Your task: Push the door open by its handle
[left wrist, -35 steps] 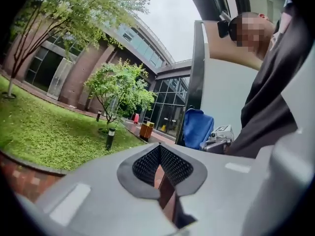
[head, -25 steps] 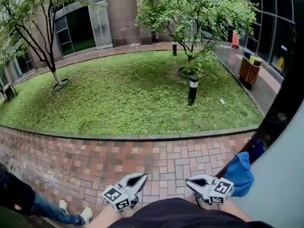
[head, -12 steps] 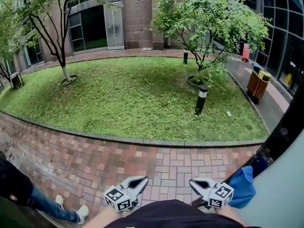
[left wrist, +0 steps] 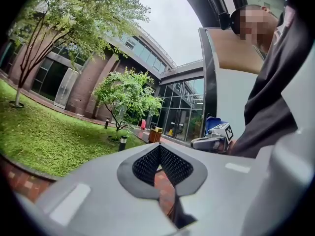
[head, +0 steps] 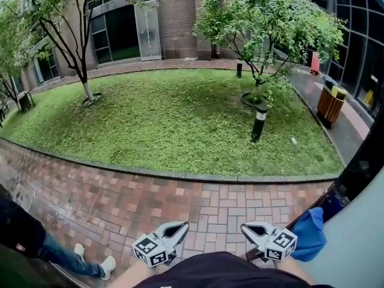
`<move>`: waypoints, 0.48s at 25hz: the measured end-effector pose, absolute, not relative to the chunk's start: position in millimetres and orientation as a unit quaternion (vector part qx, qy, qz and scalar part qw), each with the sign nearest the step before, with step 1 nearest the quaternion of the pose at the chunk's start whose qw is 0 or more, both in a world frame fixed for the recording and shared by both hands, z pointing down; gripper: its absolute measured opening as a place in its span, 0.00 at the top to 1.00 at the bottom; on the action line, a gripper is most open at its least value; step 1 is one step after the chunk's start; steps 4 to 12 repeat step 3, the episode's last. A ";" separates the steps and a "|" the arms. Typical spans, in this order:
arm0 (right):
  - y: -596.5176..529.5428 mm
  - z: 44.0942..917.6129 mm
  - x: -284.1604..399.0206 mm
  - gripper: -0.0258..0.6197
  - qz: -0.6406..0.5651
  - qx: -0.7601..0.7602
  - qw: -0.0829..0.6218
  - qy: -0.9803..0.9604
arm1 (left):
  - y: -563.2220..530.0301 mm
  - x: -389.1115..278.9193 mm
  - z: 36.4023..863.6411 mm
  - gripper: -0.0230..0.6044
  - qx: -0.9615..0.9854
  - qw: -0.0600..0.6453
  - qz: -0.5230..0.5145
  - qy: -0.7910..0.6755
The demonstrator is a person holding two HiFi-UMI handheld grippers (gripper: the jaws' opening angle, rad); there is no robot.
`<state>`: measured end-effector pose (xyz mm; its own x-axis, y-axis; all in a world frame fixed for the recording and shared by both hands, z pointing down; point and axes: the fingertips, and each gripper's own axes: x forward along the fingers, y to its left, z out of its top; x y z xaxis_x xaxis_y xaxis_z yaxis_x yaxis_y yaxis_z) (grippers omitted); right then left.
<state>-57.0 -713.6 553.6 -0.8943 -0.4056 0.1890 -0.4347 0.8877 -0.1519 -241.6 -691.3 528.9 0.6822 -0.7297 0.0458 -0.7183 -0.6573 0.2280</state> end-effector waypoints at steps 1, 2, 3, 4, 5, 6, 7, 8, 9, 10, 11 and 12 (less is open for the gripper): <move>-713.1 553.8 -56.7 0.96 0.096 0.216 0.076 -0.969 | -691.0 -241.7 528.8 0.96 0.910 0.115 -0.025 -0.398; -712.7 553.8 -56.3 0.96 0.096 0.216 0.075 -0.969 | -690.8 -241.9 528.6 0.96 0.909 0.115 -0.024 -0.399; -712.3 553.8 -56.0 0.96 0.097 0.216 0.075 -0.969 | -690.5 -242.0 528.5 0.96 0.909 0.115 -0.024 -0.400; -712.3 553.8 -56.0 0.96 0.097 0.216 0.075 -0.969 | -690.5 -242.0 528.5 0.96 0.909 0.115 -0.024 -0.400; -712.3 553.8 -56.0 0.96 0.097 0.216 0.075 -0.969 | -690.5 -242.0 528.5 0.96 0.909 0.115 -0.024 -0.400; -712.3 553.8 -56.0 0.96 0.097 0.216 0.075 -0.969 | -690.5 -242.0 528.5 0.96 0.909 0.115 -0.024 -0.400; -712.3 553.8 -56.0 0.96 0.097 0.216 0.075 -0.969 | -690.5 -242.0 528.5 0.96 0.909 0.115 -0.024 -0.400; -712.3 553.8 -56.0 0.96 0.097 0.216 0.075 -0.969 | -690.5 -242.0 528.5 0.96 0.909 0.115 -0.024 -0.400; -712.3 553.8 -56.0 0.96 0.097 0.216 0.075 -0.969 | -690.5 -242.0 528.5 0.96 0.909 0.115 -0.024 -0.400; -712.3 553.8 -56.0 0.96 0.097 0.216 0.075 -0.969 | -690.5 -242.0 528.5 0.96 0.909 0.115 -0.024 -0.400; -712.3 553.8 -56.0 0.96 0.097 0.216 0.075 -0.969 | -690.5 -242.0 528.5 0.96 0.909 0.115 -0.024 -0.400; -712.3 553.8 -56.0 0.96 0.097 0.216 0.075 -0.969 | -690.5 -242.0 528.5 0.96 0.909 0.115 -0.024 -0.400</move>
